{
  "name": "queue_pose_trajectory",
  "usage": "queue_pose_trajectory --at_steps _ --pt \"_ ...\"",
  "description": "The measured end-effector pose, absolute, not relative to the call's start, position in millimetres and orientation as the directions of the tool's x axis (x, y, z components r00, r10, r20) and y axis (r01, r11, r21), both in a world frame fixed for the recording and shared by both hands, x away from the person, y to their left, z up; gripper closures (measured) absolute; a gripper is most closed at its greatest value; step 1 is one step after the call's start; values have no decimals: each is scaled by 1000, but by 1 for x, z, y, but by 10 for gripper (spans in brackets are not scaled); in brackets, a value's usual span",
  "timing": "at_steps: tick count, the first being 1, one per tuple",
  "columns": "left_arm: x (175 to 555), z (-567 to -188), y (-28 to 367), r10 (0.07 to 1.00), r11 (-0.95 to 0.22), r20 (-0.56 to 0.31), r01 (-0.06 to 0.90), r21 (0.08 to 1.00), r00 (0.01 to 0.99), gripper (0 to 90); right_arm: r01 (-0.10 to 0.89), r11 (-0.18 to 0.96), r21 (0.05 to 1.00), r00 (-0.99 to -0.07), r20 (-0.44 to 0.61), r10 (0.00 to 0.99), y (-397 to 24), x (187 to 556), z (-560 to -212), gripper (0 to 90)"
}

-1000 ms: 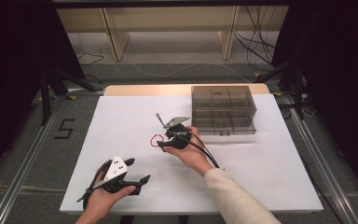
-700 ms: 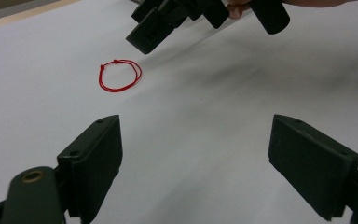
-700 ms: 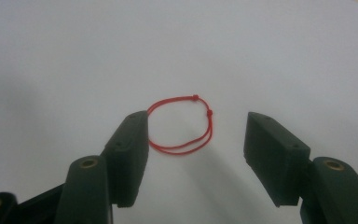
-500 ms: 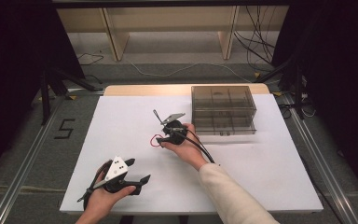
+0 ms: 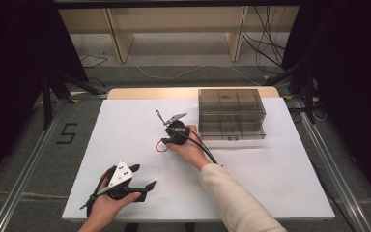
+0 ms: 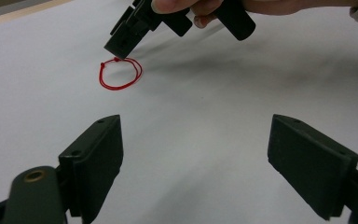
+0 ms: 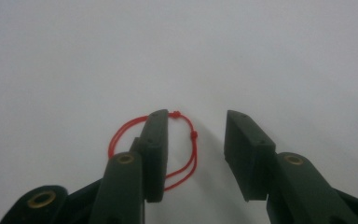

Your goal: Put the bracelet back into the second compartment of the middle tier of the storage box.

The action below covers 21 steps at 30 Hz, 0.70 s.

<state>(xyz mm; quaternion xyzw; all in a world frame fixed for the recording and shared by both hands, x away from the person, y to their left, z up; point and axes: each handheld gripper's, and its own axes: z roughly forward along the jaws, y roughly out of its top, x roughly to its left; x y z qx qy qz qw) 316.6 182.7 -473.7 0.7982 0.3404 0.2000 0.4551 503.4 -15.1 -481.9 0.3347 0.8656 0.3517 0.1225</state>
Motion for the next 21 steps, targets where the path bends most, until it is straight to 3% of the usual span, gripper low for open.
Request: queue_pose_trajectory --at_steps 21 --pt "317 -475 182 719 -358 10 358 862 695 186 490 543 682 -747 8 665 -7 510 -491 808"
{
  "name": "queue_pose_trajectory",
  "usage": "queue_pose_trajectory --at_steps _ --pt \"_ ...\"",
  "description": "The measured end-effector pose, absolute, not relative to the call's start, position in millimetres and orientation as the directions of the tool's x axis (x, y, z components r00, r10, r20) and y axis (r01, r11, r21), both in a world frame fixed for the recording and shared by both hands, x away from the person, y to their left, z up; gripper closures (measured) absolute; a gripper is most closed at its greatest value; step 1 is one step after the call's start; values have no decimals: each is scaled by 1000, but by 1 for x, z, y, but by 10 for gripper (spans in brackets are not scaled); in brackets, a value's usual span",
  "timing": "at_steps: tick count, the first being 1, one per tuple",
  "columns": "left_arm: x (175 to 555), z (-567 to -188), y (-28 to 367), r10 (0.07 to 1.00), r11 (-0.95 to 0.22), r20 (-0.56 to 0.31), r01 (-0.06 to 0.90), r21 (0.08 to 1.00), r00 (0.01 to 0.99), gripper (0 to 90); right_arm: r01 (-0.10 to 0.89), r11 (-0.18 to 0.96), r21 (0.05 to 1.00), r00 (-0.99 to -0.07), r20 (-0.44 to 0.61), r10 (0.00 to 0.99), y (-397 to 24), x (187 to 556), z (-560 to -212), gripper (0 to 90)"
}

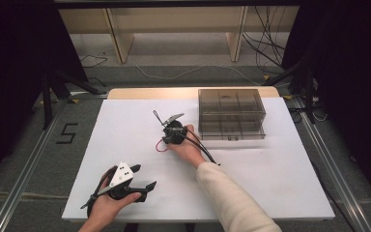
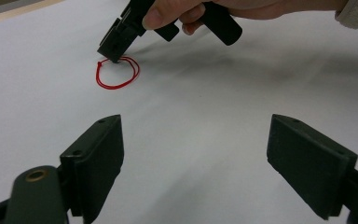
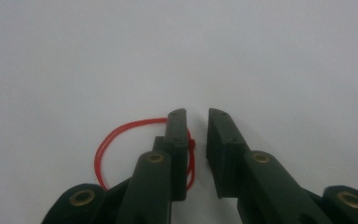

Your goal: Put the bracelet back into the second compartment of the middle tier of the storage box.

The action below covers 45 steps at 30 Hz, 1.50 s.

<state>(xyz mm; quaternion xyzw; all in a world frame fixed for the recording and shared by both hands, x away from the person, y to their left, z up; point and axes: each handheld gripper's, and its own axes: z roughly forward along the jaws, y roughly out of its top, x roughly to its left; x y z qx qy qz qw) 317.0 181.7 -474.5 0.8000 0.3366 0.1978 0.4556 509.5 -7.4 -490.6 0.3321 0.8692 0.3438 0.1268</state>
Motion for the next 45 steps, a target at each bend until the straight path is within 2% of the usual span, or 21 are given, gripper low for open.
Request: queue_pose_trajectory --at_steps 10,27,45 --pt "317 -475 181 716 -362 12 357 861 698 188 499 532 684 -748 30 663 -7 509 -491 877" --pt "317 -475 181 717 -363 13 356 861 697 189 491 523 696 -741 18 672 -6 507 -491 886" --pt "318 -475 181 719 -362 14 357 861 695 189 472 505 723 -747 23 664 -8 499 -475 887"
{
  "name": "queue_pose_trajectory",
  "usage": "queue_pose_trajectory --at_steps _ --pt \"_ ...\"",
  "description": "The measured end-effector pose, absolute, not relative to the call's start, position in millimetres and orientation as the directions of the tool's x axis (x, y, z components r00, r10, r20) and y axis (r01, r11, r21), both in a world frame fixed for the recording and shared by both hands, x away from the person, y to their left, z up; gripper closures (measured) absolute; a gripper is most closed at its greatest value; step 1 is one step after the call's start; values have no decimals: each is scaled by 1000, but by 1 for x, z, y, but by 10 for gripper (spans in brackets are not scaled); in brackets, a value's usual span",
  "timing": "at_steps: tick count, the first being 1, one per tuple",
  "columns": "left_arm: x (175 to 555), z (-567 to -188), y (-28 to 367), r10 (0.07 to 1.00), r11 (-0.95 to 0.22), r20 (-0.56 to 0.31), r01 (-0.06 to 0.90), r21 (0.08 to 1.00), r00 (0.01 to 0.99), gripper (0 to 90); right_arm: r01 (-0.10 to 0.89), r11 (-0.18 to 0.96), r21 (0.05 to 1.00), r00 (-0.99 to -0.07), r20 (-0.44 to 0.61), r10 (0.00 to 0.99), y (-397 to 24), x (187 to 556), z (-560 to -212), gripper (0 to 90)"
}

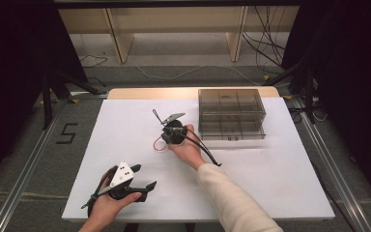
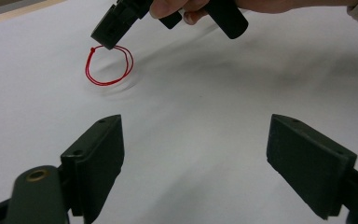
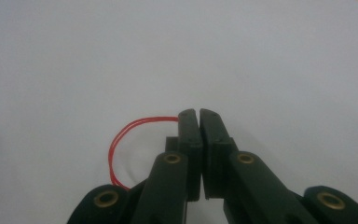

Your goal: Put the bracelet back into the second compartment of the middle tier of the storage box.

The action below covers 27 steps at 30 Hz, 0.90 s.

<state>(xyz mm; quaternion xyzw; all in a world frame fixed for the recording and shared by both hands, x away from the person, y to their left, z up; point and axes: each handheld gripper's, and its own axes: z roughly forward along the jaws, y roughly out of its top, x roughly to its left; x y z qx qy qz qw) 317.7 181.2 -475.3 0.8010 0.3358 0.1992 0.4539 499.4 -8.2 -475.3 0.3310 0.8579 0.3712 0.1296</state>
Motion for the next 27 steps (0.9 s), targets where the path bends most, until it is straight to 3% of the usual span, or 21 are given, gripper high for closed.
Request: queue_pose_trajectory --at_steps 27 --pt "318 -476 181 720 -363 15 358 860 693 188 445 491 749 -747 8 665 -21 494 -455 887"
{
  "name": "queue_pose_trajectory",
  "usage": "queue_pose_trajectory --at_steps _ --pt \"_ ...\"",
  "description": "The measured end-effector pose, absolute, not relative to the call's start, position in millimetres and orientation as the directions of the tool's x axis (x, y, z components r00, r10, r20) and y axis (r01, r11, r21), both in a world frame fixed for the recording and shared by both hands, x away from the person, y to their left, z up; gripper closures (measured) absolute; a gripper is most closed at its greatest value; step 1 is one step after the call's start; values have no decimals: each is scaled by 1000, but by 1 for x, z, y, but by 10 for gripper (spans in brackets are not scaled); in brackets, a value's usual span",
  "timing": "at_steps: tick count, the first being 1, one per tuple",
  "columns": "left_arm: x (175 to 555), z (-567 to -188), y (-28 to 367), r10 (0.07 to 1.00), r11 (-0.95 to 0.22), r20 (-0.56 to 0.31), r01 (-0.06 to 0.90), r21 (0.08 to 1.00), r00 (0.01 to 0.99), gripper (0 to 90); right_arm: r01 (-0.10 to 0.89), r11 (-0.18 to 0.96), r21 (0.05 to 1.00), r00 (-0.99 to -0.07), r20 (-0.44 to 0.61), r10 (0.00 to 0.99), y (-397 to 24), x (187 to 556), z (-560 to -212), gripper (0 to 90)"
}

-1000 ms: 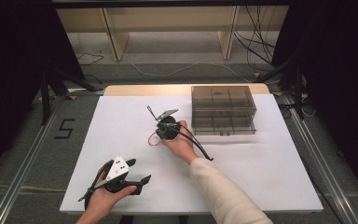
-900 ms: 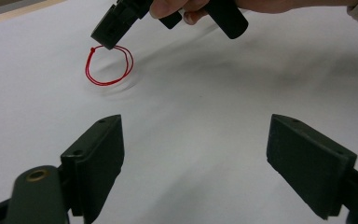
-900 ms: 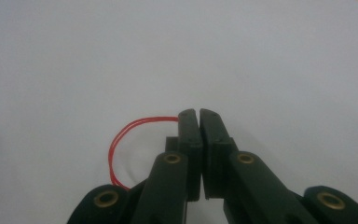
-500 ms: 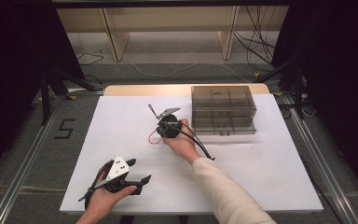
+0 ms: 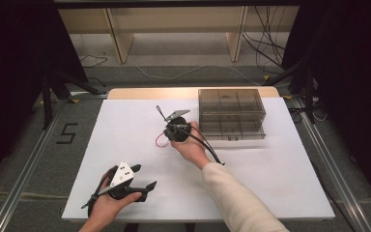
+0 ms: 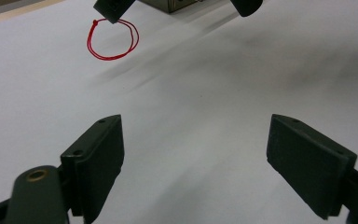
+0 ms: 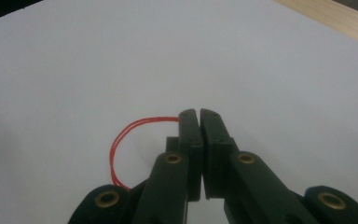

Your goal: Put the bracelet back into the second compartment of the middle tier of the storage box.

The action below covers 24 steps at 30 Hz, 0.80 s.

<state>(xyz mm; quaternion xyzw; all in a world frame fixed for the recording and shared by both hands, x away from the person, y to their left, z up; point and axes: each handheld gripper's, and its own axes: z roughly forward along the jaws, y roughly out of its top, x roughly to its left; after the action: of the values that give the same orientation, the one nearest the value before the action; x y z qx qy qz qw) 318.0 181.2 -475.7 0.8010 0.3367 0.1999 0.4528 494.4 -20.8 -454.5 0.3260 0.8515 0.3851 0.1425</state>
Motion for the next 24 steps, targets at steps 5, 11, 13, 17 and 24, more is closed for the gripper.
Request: queue_pose_trajectory --at_steps 5,11,13,17,24 --pt "318 -476 181 720 -364 17 357 860 694 188 445 489 750 -743 5 669 -24 494 -452 887" --pt "318 -476 181 721 -364 16 358 860 693 188 442 482 757 -740 4 673 -28 493 -448 887" --pt "318 -476 181 721 -364 17 358 860 693 188 438 483 758 -741 0 672 -30 493 -447 887" --pt "318 -476 181 721 -364 17 358 860 693 188 436 479 762 -739 -1 674 -33 492 -444 887" --pt "318 -476 181 721 -364 17 358 860 692 188 435 470 768 -734 0 679 -37 490 -440 887"
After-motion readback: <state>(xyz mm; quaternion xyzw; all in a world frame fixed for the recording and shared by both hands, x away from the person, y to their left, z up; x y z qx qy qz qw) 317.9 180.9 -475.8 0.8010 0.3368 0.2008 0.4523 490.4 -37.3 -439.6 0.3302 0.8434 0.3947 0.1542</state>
